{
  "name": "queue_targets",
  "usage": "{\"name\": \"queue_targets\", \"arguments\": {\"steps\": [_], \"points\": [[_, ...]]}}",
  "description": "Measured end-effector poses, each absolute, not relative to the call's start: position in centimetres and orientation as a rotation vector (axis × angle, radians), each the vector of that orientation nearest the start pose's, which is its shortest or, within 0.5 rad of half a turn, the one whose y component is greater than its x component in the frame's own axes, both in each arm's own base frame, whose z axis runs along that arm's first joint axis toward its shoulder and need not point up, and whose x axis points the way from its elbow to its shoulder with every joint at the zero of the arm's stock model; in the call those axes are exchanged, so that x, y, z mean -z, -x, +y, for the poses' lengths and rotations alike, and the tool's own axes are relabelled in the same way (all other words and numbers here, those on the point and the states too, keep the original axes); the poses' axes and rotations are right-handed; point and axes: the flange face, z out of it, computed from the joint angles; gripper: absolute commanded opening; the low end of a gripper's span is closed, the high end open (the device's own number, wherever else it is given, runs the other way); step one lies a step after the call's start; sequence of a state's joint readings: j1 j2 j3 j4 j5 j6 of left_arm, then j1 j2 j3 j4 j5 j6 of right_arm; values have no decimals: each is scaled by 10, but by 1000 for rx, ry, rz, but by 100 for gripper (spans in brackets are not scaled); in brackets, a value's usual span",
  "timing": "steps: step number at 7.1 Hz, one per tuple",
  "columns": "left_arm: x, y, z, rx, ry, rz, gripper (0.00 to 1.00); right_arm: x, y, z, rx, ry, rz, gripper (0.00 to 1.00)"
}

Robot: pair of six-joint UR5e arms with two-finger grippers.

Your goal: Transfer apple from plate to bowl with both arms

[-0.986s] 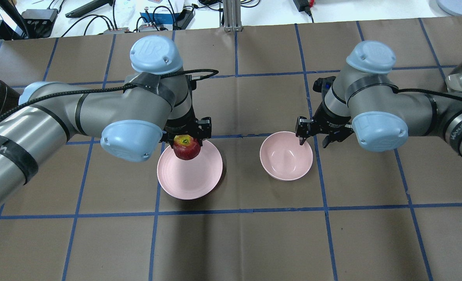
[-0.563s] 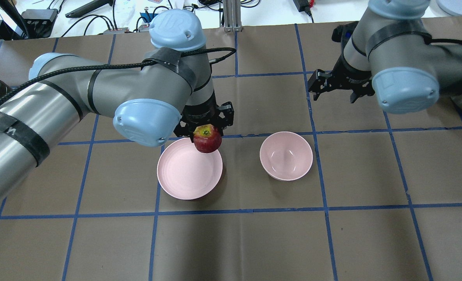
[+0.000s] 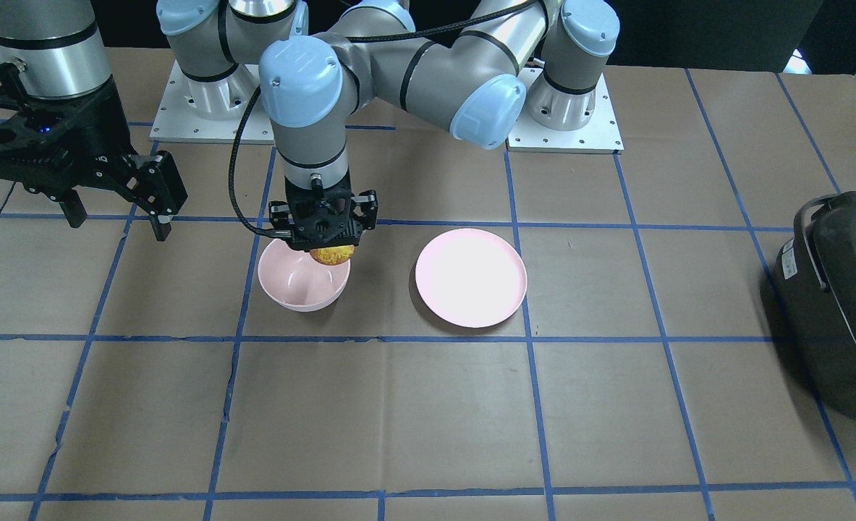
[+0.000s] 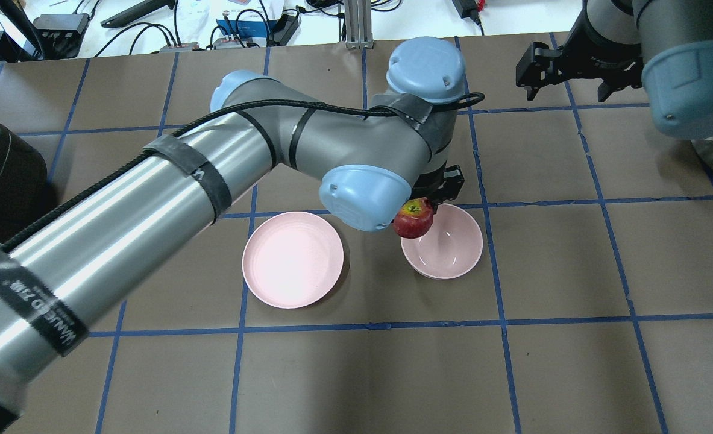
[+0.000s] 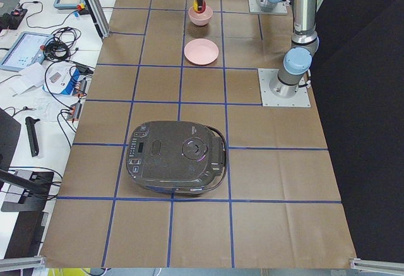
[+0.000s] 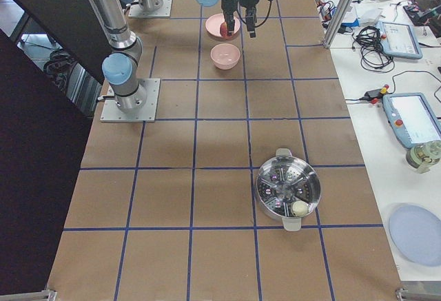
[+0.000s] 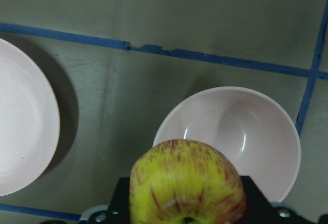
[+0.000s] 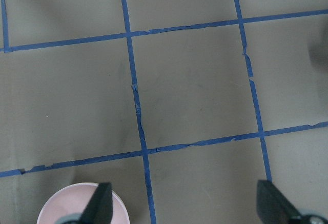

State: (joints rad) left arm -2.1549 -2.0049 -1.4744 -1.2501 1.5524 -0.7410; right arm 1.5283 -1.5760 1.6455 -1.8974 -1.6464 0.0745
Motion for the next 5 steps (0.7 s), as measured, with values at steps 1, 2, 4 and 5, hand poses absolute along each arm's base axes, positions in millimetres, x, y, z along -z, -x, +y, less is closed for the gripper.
{"name": "queue_targets", "arguments": {"steps": [1, 2, 4, 5], "points": [[-304, 488, -458, -45, 213, 3137, 11, -492, -102, -515, 421, -201, 3194, 100], [-288, 501, -454, -39, 195, 3140, 12, -491, -99, -515, 419, -191, 3220, 100], [-254, 517, -456, -7, 200, 3155, 99, -488, -82, -516, 400, -130, 3316, 100], [-244, 519, -457, -9, 202, 3152, 100, -484, -70, -516, 379, -134, 3341, 100]]}}
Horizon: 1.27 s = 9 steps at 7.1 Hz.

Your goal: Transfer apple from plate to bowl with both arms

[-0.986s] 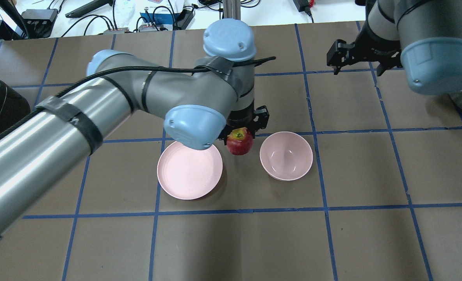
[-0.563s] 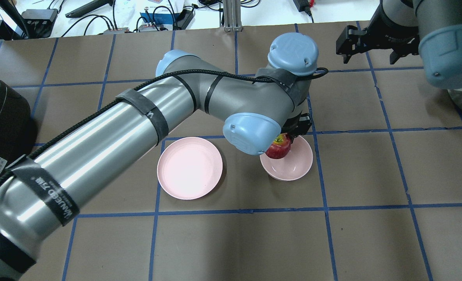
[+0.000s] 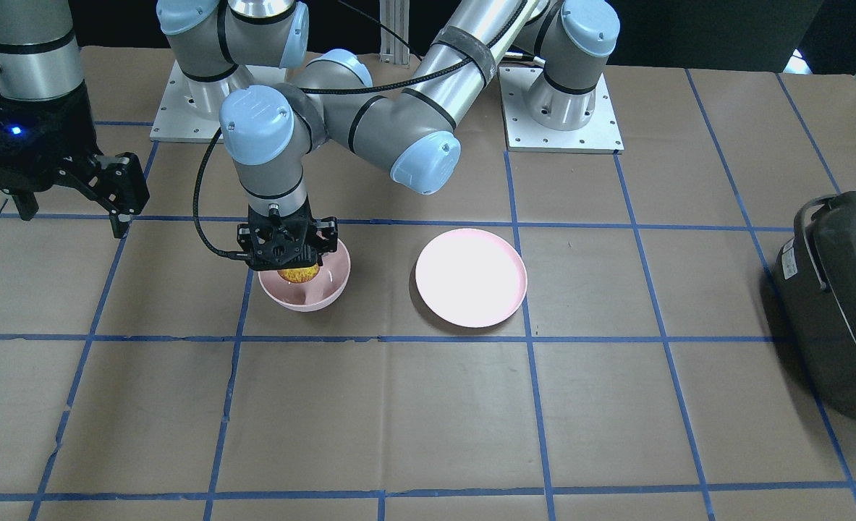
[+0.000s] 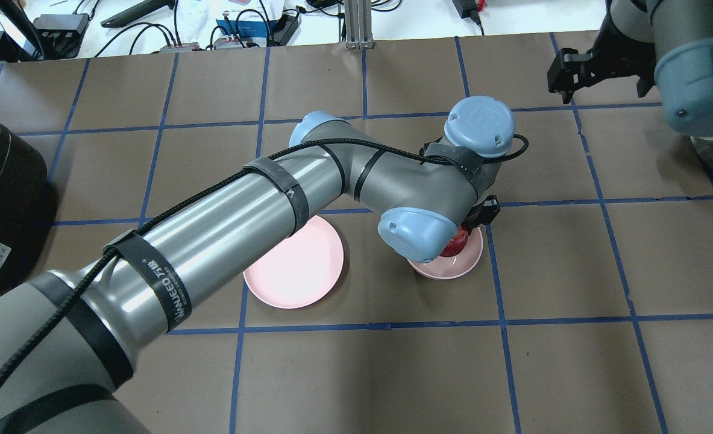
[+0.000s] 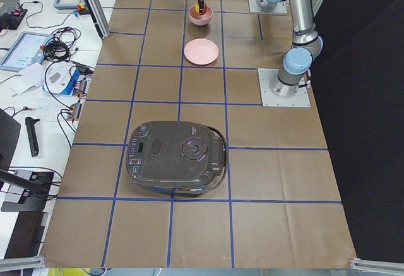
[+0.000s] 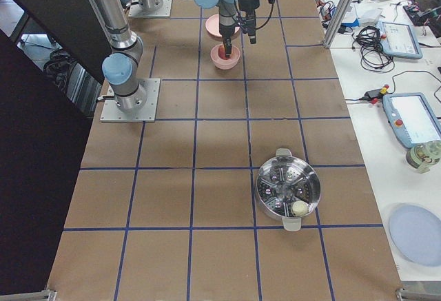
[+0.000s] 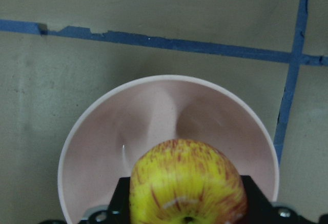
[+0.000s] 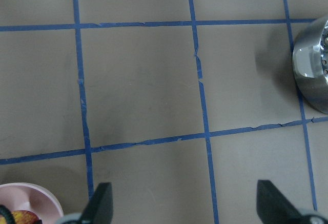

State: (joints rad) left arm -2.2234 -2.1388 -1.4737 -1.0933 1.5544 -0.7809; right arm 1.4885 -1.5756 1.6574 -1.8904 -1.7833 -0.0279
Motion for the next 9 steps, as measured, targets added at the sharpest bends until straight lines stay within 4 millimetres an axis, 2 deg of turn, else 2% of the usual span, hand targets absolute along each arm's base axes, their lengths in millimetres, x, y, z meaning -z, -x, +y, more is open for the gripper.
{"name": "queue_targets", "arguments": {"steps": [2, 3, 4, 5, 6, 7, 8, 9], "points": [[-246, 517, -454, -10, 196, 3150, 100, -477, -60, -515, 349, -145, 3352, 100], [-259, 514, -452, 4, 191, 3158, 100, -476, -59, -515, 336, -146, 3352, 100], [-282, 503, -450, 12, 170, 3160, 100, -474, -60, -514, 324, -143, 3350, 100], [-315, 478, -454, 6, 161, 3154, 100, -468, -65, -513, 301, -130, 3320, 100], [-357, 437, -462, -3, 201, 3149, 100, -455, -73, -512, 265, -116, 3265, 100], [-400, 386, -468, -9, 242, 3147, 100, -439, -80, -509, 221, -106, 3214, 100], [-435, 330, -469, -20, 247, 3143, 100, -419, -87, -505, 163, -97, 3165, 100], [-456, 275, -467, -27, 202, 3142, 100, -394, -93, -500, 90, -91, 3122, 100]]}}
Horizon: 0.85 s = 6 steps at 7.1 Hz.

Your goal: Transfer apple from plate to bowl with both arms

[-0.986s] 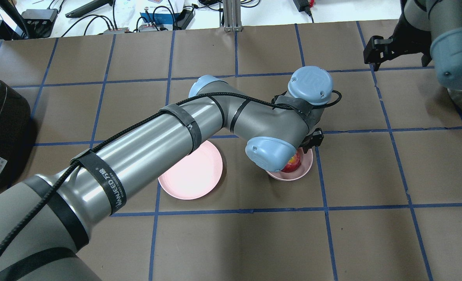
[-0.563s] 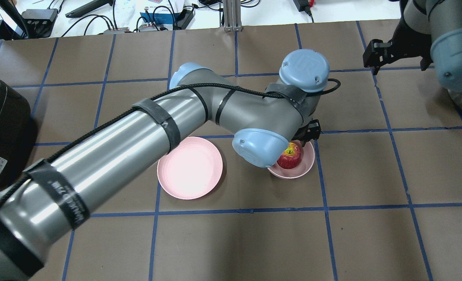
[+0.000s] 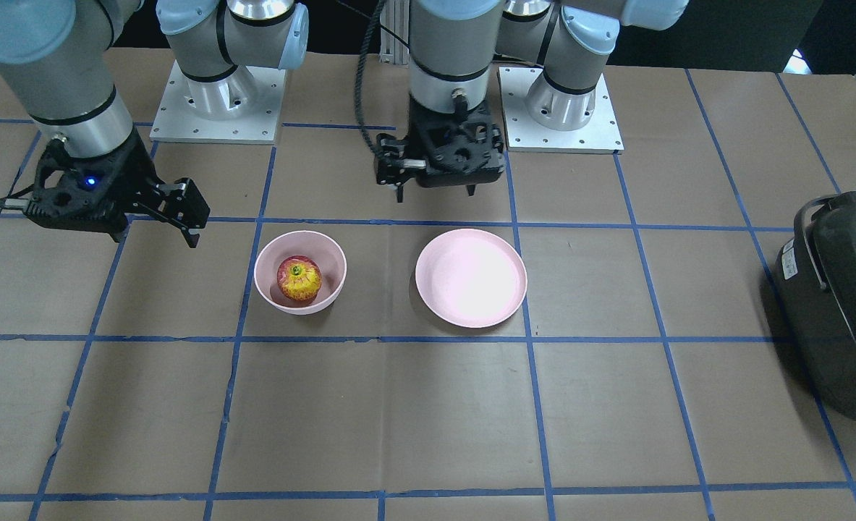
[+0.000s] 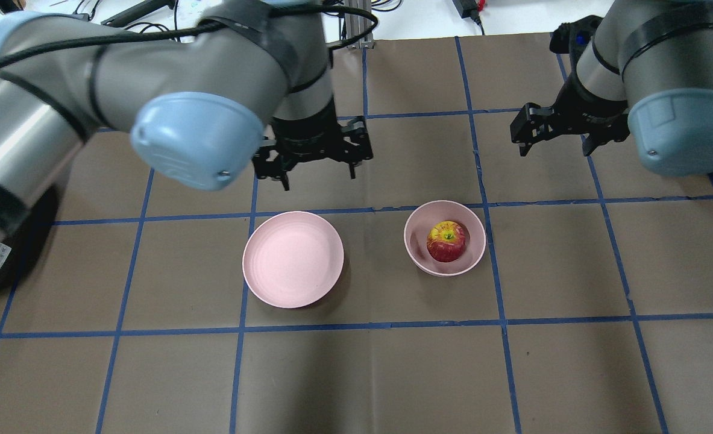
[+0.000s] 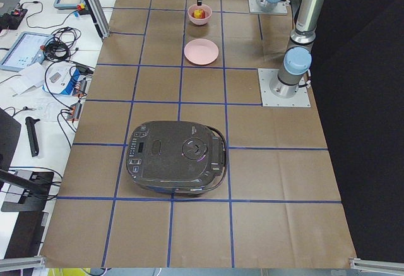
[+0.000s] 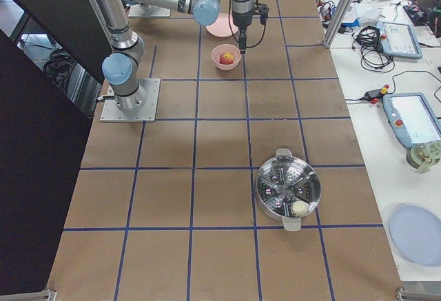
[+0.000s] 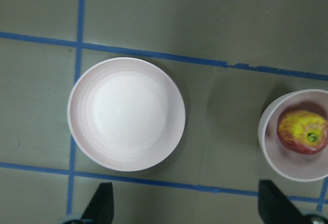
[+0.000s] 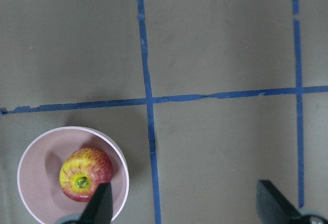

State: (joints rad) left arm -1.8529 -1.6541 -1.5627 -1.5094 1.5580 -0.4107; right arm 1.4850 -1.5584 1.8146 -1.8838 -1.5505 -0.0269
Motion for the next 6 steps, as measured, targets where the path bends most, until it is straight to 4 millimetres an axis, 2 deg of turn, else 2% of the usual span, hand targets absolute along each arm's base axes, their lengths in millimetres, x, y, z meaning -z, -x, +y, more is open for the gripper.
{"name": "queue_targets", "arguments": {"steps": [1, 2, 3, 4, 6], "points": [[-466, 230, -464, -17, 149, 3146, 100, -375, -96, -495, 35, -90, 3098, 100], [-472, 197, -463, -5, 114, 3144, 100, -362, -98, -492, 0, -88, 3087, 100], [-475, 181, -461, -2, 98, 3139, 100, -361, -98, -493, 5, -87, 3084, 100], [-476, 176, -461, -3, 92, 3136, 100, -377, -97, -498, 56, -87, 3091, 100], [-475, 173, -461, -6, 89, 3134, 100, -432, -95, -506, 143, -91, 3105, 100]]}}
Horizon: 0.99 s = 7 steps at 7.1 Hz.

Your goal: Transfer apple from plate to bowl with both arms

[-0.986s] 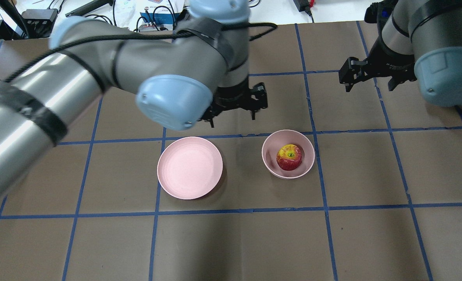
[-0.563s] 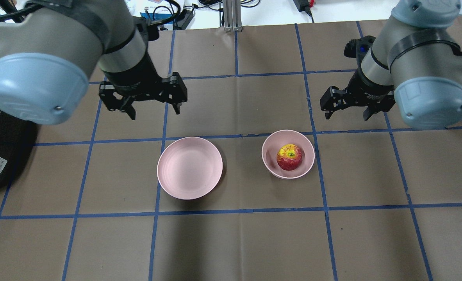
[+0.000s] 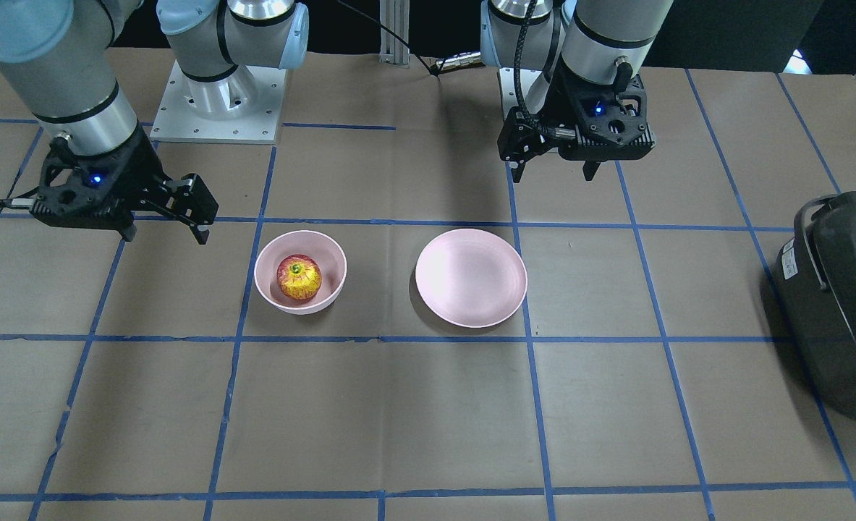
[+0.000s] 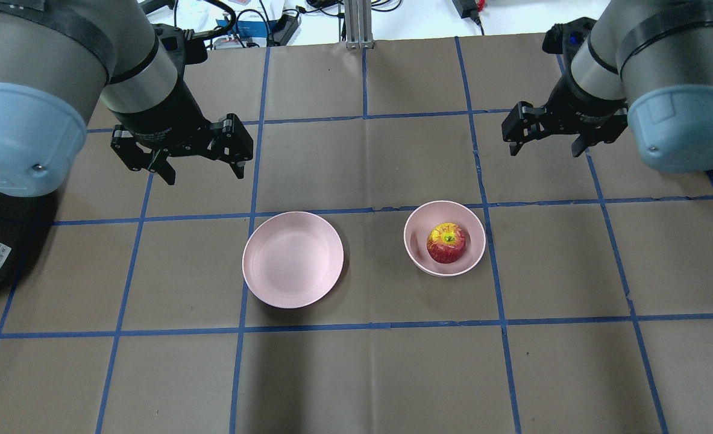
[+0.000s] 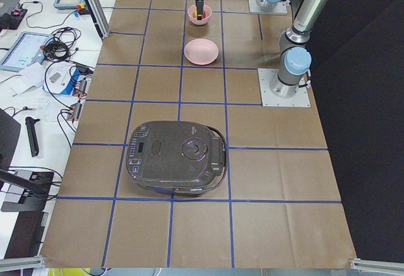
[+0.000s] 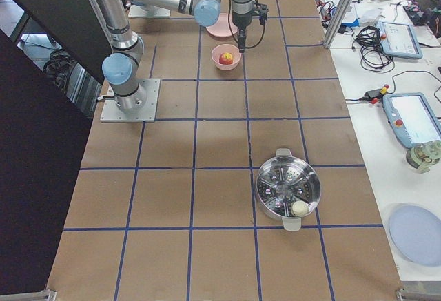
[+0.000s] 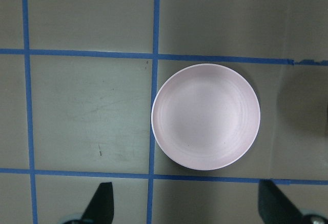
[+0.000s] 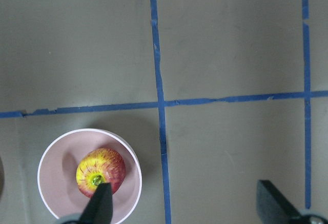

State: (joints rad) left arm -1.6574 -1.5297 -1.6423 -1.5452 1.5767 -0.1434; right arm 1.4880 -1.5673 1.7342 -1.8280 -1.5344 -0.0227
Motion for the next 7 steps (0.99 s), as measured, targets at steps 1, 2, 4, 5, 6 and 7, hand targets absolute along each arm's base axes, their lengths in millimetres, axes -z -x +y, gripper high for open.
{"name": "queue_targets", "arguments": {"steps": [1, 2, 4, 5, 6, 7], "points": [[-475, 173, -460, -8, 89, 3134, 100, -456, -95, -506, 161, -94, 3112, 100], [-475, 173, -460, -8, 89, 3134, 100, -470, -95, -504, 169, -112, 3117, 100], [-475, 173, -460, -8, 89, 3134, 100, -479, -105, -500, 179, -146, 3118, 100], [-475, 173, -460, -8, 89, 3134, 100, -481, -110, -499, 182, -153, 3117, 100], [-475, 173, -460, -8, 89, 3134, 100, -481, -113, -498, 183, -155, 3116, 100], [-475, 173, -460, -9, 89, 3133, 100, -482, -114, -498, 179, -156, 3117, 100]]}}
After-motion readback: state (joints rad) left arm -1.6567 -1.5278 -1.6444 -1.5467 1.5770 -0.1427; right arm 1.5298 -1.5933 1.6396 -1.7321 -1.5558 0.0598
